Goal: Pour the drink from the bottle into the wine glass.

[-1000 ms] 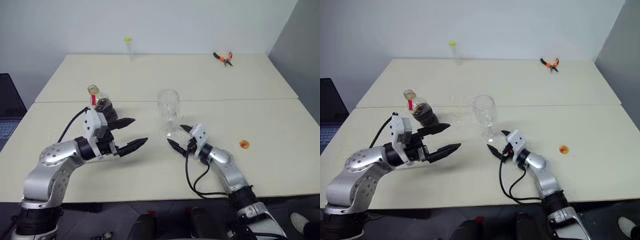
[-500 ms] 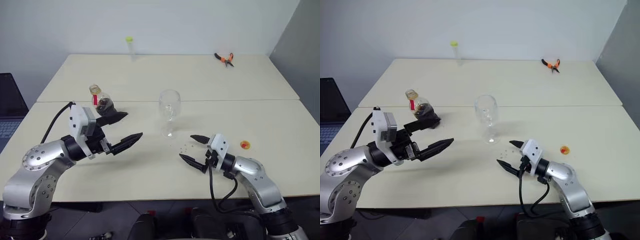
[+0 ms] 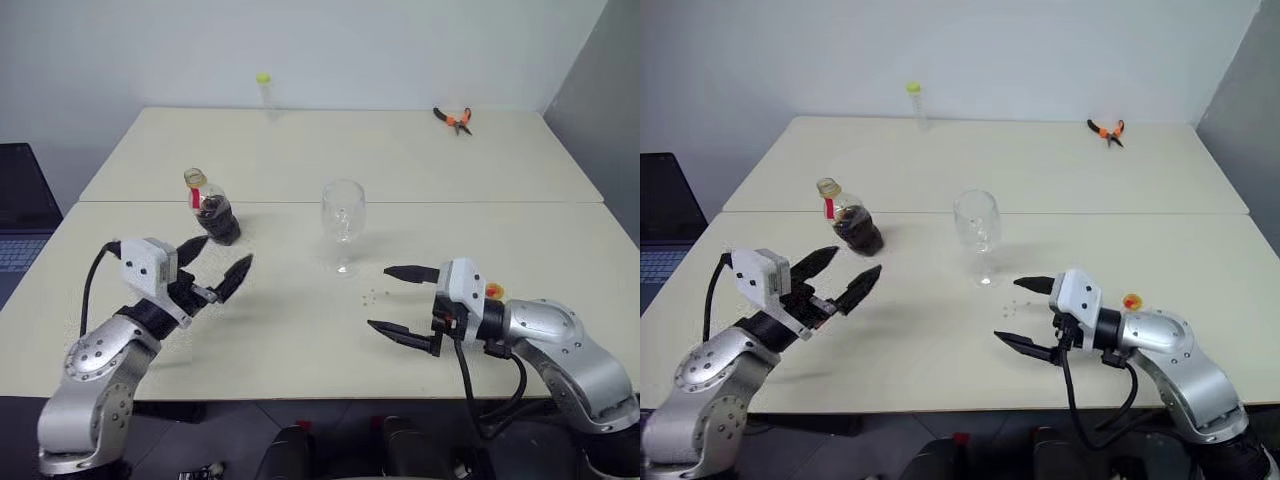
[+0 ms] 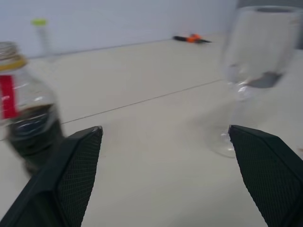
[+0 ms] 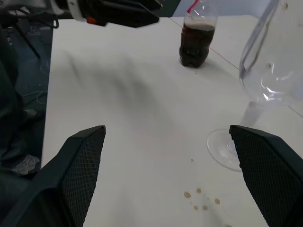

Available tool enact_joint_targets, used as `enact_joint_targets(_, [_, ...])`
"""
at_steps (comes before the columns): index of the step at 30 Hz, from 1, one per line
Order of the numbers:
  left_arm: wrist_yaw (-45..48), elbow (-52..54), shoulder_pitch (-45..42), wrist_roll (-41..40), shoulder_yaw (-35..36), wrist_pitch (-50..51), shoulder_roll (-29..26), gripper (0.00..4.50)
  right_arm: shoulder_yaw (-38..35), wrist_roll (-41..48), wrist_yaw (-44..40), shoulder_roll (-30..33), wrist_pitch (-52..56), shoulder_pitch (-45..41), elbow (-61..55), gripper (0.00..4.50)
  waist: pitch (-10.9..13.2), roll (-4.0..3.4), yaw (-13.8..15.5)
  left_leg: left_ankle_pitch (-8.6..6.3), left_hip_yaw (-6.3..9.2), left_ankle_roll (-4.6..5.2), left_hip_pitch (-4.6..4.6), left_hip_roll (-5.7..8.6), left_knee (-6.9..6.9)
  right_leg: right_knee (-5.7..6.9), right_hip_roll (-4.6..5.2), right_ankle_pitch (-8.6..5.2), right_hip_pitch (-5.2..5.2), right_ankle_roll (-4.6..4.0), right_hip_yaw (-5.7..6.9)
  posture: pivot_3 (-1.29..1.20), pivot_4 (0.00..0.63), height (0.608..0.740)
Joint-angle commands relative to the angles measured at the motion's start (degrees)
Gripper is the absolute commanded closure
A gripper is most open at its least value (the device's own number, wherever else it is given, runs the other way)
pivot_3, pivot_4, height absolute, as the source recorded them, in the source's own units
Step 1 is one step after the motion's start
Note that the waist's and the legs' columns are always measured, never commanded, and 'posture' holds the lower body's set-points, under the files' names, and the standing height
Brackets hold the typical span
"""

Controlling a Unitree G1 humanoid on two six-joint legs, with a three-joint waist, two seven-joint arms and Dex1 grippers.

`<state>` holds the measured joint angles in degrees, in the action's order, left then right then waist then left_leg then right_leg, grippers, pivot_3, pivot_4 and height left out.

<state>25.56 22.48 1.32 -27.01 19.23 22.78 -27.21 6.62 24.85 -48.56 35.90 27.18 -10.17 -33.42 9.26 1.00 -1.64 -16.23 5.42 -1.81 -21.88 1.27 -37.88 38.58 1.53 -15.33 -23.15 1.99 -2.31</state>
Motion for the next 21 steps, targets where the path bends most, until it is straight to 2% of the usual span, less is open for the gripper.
enact_joint_targets(1, [-5.6,-4.7,-2.9,5.7,-0.9,-3.1,1.7,0.00,-0.1,2.9,-0.2,0.0,2.0,-2.9,-3.1,0.03,0.0,0.04,0.0,0.00,0.01,0.00,-0.01,0.01,-0.01,0.00,-0.03,0.00,0.00,0.00,0.02,0.00,0.150,0.740])
enact_joint_targets(12, [-5.6,-21.9,-16.4,11.1,-3.3,-4.1,-0.1,0.00,-0.3,4.7,0.5,0.0,4.6,-8.4,-3.0,0.03,0.0,0.08,0.1,0.00,0.03,0.00,-0.04,0.05,-0.01,0.01,-0.10,0.00,-0.02,0.00,0.06,0.00,0.150,0.740])
enact_joint_targets(21, [-3.2,-36.1,-25.7,14.2,-4.4,-9.7,-2.3,0.00,-0.3,6.7,2.9,-1.9,7.6,-11.6,-3.9,0.03,0.0,0.08,0.1,0.01,0.06,-0.01,-0.05,0.05,-0.01,0.01,-0.03,0.01,-0.05,0.00,0.06,0.00,0.150,0.740])
